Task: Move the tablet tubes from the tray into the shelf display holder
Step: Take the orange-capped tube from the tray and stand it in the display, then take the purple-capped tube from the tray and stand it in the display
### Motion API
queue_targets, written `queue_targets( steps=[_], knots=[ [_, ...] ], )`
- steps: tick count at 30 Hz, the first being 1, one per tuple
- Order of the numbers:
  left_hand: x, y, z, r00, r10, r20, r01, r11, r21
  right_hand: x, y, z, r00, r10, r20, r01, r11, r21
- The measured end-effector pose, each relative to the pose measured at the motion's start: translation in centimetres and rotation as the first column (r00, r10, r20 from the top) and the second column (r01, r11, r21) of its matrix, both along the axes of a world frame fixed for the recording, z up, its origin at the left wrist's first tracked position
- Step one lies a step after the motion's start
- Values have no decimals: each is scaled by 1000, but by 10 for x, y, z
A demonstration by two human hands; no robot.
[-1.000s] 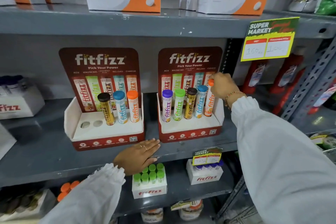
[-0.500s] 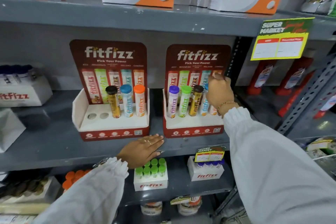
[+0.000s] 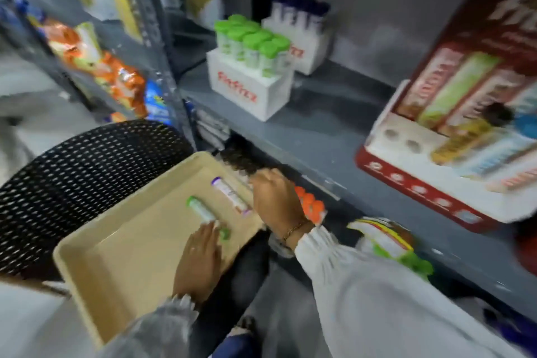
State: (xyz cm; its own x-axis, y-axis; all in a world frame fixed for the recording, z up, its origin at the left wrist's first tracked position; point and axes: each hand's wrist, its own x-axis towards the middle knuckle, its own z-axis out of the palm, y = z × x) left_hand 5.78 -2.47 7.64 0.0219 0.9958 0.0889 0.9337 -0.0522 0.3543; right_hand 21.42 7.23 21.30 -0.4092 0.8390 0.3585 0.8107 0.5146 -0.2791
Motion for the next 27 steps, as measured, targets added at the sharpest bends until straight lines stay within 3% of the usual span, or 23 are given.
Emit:
queue_targets(
  steps=[3, 6, 10, 19, 27],
  knots=[
    [-42, -20, -37, 983, 173, -63, -182, 966, -182, -41, 13, -52, 984, 0, 176, 64, 931, -359],
    [-56, -12, -64, 967, 240, -83, -254, 929, -271, -65, 25, -90, 938, 9, 347, 174, 853, -493],
    [-59, 21, -81, 967, 248, -58, -253, 910, -329, -83, 46, -125, 888, 0, 461, 256, 831, -494],
    [-53, 32, -95, 957, 277, -86, -290, 921, -259, -110, 66, -165, 826, 5, 564, 292, 852, -435],
    [-54, 31, -82, 963, 260, -77, -270, 900, -343, -99, 67, -125, 941, -100, 324, 277, 777, -566]
  ],
)
